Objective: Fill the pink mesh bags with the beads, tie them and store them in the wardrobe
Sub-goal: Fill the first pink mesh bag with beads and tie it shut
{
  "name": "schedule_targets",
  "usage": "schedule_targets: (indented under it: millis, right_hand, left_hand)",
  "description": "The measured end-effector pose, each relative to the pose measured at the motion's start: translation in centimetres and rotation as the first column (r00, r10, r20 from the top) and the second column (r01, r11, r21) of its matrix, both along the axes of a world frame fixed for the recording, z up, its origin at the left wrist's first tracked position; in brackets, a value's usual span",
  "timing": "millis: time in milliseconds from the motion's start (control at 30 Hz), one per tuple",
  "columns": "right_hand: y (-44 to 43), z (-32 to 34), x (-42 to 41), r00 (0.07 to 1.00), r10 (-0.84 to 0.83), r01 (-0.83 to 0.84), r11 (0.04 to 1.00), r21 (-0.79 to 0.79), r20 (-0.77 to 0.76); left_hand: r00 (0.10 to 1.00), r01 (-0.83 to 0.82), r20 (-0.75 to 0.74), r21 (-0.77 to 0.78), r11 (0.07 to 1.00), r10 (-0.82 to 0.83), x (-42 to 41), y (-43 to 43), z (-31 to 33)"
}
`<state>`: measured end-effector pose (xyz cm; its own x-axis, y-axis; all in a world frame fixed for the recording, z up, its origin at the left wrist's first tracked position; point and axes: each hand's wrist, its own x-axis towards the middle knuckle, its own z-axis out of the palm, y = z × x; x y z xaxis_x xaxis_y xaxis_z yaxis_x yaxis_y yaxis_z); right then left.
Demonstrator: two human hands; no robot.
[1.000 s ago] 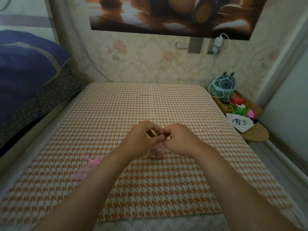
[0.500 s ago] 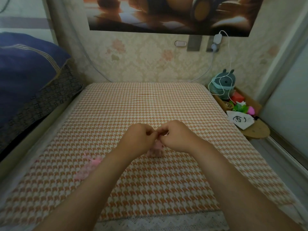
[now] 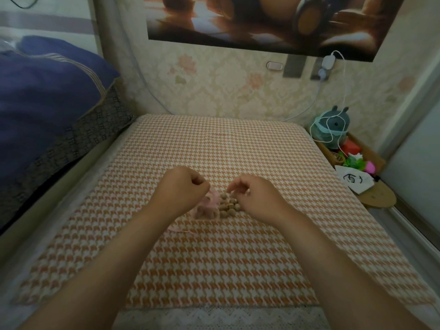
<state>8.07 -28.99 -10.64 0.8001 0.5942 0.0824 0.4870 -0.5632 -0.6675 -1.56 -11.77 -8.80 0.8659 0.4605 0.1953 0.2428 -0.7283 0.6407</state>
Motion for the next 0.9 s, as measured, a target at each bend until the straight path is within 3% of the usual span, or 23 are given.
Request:
schedule_targets:
  millis: [100, 167, 500, 600, 767, 900]
  right_hand:
    - [0.4, -1.2, -0.3, 0.990, 0.076, -0.043, 0.966, -0.256, 0.123]
    - [0.9, -1.7, -0.5, 0.980, 0.107, -0.043, 0.937, -0.345, 0.167]
    - [1.9, -3.3, 0.2, 0.969, 0.068, 0.044, 0.901, -0.432, 0.239]
    - [2.2, -2.8, 0.1, 0.973, 0.024, 0.055, 0.941, -0.333, 0.229]
    - [3.4, 0.7, -2.1, 0.995, -0.009, -0.001, 0.995, 0.095, 0.102]
    - [4.6, 1.2, -3.6, 0.988, 0.102, -0.118, 0.984, 0.130, 0.119]
  left_hand:
    - [1.000, -0.009, -0.020, -0.029, 1.000, 0.008, -0.4, 0.7, -0.6]
    - [0.997, 0.032, -0.064, -0.051, 0.998, -0.036, -0.7, 1.1, -0.9]
    - [0.971, 0.197, -0.128, -0.047, 0.979, -0.202, -1.0, 2.6, -1.3]
    - [0.970, 0.205, -0.123, -0.047, 0.978, -0.210, -1.0, 2.9, -1.4]
    - [0.969, 0.218, -0.113, -0.044, 0.975, -0.222, -1.1, 3.4, -1.5]
    - [0.970, 0.215, -0.100, -0.083, 0.973, -0.223, -1.1, 3.5, -1.6]
